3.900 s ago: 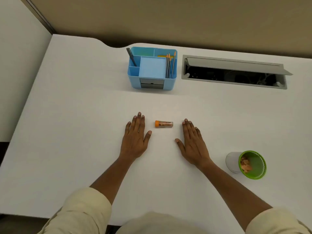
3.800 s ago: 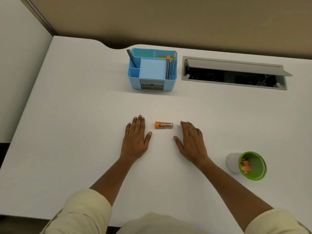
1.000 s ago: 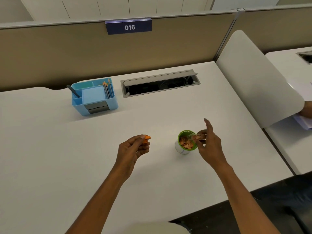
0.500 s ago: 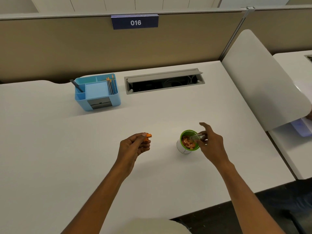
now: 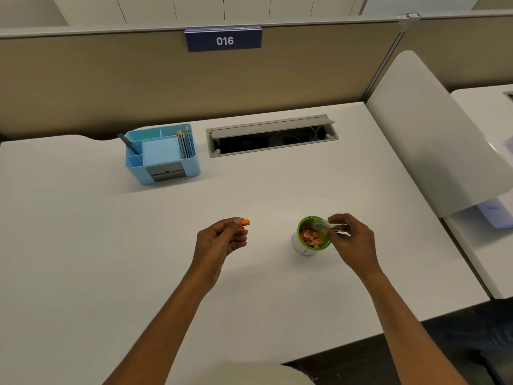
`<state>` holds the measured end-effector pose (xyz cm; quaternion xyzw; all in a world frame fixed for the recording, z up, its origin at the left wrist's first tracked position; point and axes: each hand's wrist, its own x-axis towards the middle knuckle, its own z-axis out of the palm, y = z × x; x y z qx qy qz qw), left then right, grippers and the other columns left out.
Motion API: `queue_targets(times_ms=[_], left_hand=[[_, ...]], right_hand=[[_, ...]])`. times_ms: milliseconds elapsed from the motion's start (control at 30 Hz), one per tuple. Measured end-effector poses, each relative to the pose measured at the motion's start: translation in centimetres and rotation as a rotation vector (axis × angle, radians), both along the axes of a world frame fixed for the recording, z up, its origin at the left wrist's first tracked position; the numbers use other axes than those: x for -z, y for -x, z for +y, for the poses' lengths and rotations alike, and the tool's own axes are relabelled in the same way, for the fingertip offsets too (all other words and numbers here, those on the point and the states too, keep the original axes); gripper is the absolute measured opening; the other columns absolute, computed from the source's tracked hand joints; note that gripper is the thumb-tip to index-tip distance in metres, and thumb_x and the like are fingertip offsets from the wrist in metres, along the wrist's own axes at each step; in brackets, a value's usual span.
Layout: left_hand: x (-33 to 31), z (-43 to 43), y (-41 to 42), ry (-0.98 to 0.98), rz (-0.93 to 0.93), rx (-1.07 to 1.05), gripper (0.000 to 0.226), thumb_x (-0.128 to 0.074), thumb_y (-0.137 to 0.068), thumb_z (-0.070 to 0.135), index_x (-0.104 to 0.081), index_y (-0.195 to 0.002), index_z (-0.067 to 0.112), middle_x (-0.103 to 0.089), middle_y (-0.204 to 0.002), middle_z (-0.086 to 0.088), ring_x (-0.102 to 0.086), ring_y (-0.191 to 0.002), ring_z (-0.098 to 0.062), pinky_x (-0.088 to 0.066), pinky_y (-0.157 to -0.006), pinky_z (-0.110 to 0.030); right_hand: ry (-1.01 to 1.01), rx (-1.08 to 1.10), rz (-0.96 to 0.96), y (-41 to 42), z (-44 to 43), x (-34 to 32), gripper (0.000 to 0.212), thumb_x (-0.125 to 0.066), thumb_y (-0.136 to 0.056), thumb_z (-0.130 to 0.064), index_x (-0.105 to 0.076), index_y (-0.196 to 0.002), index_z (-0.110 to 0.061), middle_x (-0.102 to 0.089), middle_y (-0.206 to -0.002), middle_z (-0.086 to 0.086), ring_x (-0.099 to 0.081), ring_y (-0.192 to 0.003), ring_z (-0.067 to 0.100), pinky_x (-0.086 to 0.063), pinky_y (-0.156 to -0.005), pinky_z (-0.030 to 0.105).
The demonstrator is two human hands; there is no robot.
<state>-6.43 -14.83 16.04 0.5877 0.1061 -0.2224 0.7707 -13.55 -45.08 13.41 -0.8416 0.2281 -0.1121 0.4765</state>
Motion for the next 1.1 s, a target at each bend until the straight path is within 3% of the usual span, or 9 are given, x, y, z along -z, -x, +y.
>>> queue_targets(times_ms=[200, 333, 433, 633, 1100], left_hand=[[-1.2, 0.3, -0.3, -0.002, -0.040, -0.036, 0.029, -0.075, -0.084, 0.038, -0.085, -0.100, 0.016, -0.082, -0.104, -0.005, -0.074, -0.087, -0.016, -0.062, -0.077, -0.026], [-2.4, 1.0, -0.4, 0.043, -0.052, -0.057, 0.029, -0.076, -0.082, 0.037, -0.085, -0.098, 0.016, -0.082, -0.107, -0.007, -0.072, -0.087, -0.017, -0.061, -0.078, -0.025], [-3.5, 1.8, -0.5, 0.070, -0.057, -0.071, 0.027, -0.076, -0.081, 0.034, -0.085, -0.098, 0.015, -0.081, -0.103, -0.010, -0.074, -0.088, -0.019, -0.062, -0.078, -0.027], [-5.1, 3.5, -0.4, 0.050, -0.117, -0.097, 0.032, -0.081, -0.075, 0.038, -0.086, -0.100, 0.019, -0.082, -0.103, -0.010, -0.077, -0.090, -0.022, -0.063, -0.080, -0.028], [-5.7, 7.2, 0.6, 0.034, -0.146, -0.107, 0.033, -0.081, -0.081, 0.028, -0.083, -0.111, 0.015, -0.083, -0.109, -0.010, -0.078, -0.104, -0.028, -0.063, -0.086, -0.031]], right_hand=[[-0.363, -0.033, -0.121, 0.0, 2.3, -2.7, 0.030, -0.079, -0.084, 0.003, -0.073, -0.100, -0.022, -0.079, -0.106, 0.006, -0.075, -0.105, 0.023, -0.060, -0.089, 0.033], [-0.476, -0.132, -0.178, -1.0, 5.5, -5.2, 0.033, -0.080, -0.083, 0.002, -0.075, -0.107, -0.020, -0.081, -0.109, 0.001, -0.077, -0.100, 0.017, -0.059, -0.085, 0.022], [-0.482, -0.243, -0.224, -1.9, 8.4, -6.6, 0.032, -0.080, -0.083, 0.002, -0.078, -0.108, -0.018, -0.081, -0.108, -0.001, -0.077, -0.099, 0.016, -0.058, -0.085, 0.019], [-0.390, -0.405, -0.281, -4.0, 12.9, -7.7, 0.032, -0.079, -0.085, 0.002, -0.076, -0.111, -0.014, -0.079, -0.109, 0.001, -0.075, -0.104, 0.021, -0.061, -0.091, 0.029], [-0.367, -0.636, -0.216, -6.1, 16.8, -8.1, 0.031, -0.078, -0.087, 0.001, -0.075, -0.115, -0.013, -0.079, -0.110, 0.001, -0.076, -0.105, 0.021, -0.061, -0.093, 0.031]])
